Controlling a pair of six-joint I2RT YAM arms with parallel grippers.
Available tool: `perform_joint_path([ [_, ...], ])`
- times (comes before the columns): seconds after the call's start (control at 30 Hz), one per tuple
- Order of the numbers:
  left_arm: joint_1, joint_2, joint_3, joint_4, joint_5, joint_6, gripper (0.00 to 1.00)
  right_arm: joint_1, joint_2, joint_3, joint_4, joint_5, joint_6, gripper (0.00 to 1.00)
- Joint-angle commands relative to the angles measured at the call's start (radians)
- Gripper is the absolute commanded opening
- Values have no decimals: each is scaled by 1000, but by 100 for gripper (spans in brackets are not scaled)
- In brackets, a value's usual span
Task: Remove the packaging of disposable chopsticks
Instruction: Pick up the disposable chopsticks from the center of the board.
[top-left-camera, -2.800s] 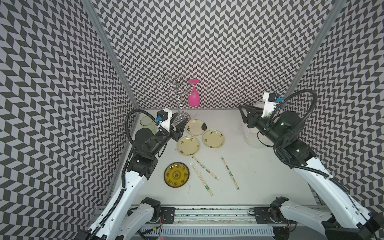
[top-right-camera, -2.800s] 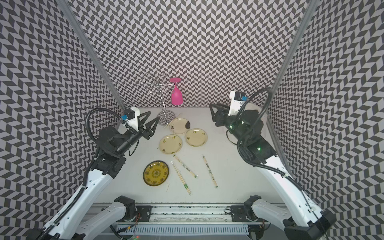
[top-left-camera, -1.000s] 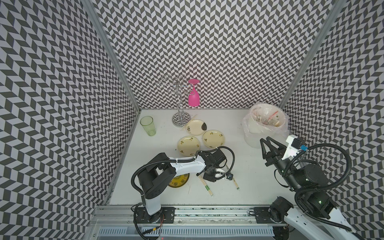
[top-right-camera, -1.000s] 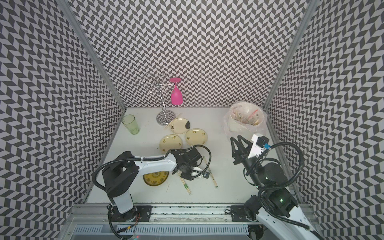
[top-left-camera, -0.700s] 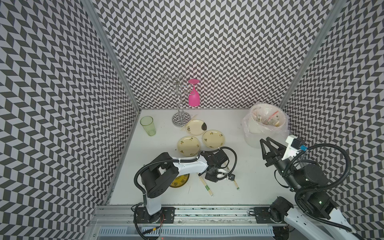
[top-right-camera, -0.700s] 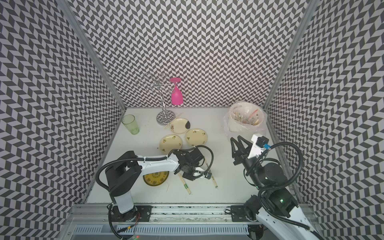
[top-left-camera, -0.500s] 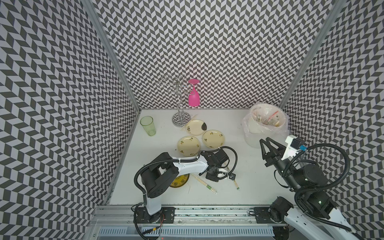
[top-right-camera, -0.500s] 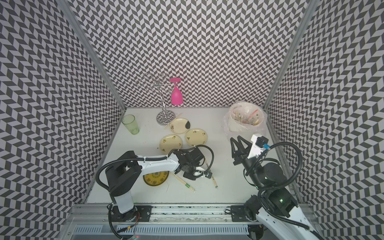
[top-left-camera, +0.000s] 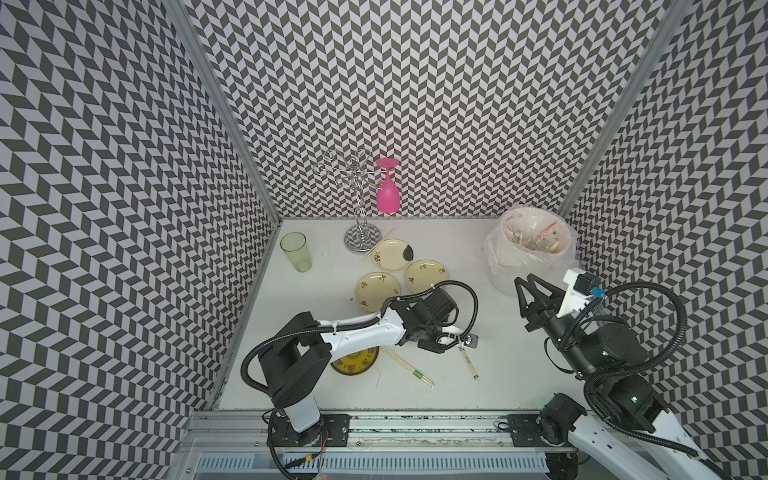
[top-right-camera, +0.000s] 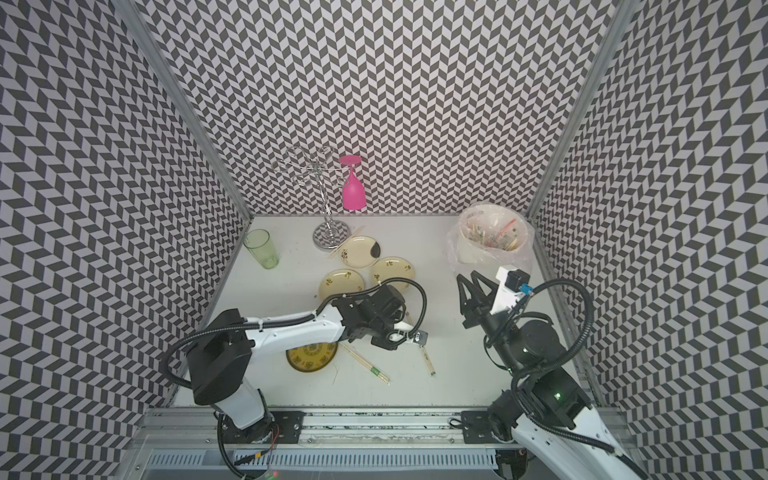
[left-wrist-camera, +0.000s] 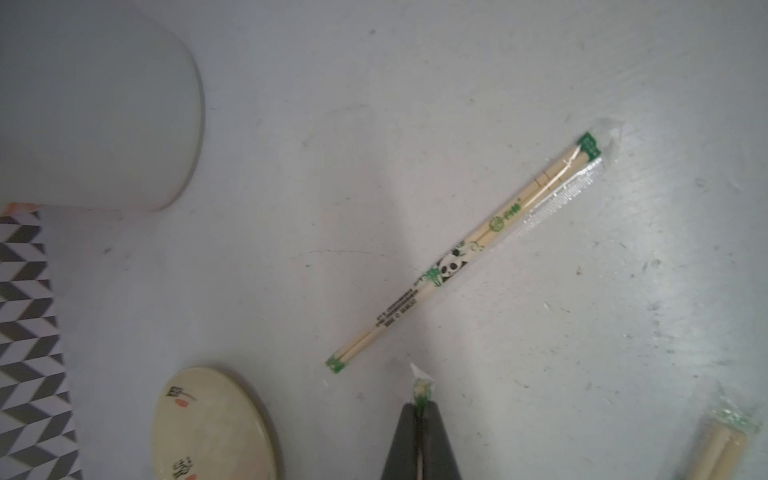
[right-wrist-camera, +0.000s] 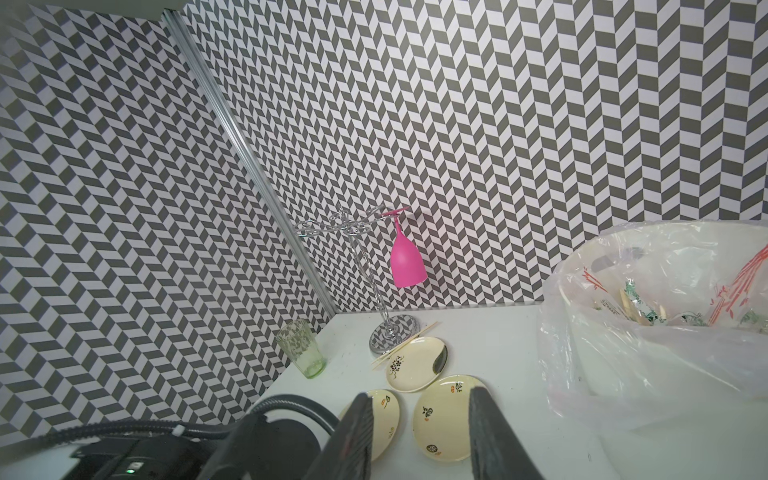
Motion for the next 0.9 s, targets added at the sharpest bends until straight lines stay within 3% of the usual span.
perform_joint_path([
  [0.0,28,-101,-10,134,13,-77,0,3,9,41,44,15,-23,39],
  [0.17,76,-261,-21,317,49,-290,0,3,23,77,82,-9,-71,39],
  [0.27,143,-348,-17,410,85,-465,0,3,24,71,154,-103,-120,39],
  [0.4,289,-443,-28,547,285,-753,0,3,71,55,278,-389,-174,39],
  [0.53,399,-503,-79,736,507,-977,0,3,223,75,368,-651,-146,47],
  [0.87,513,-513,-169,1046,673,-1282,0,32,549,72,659,-749,-86,59],
])
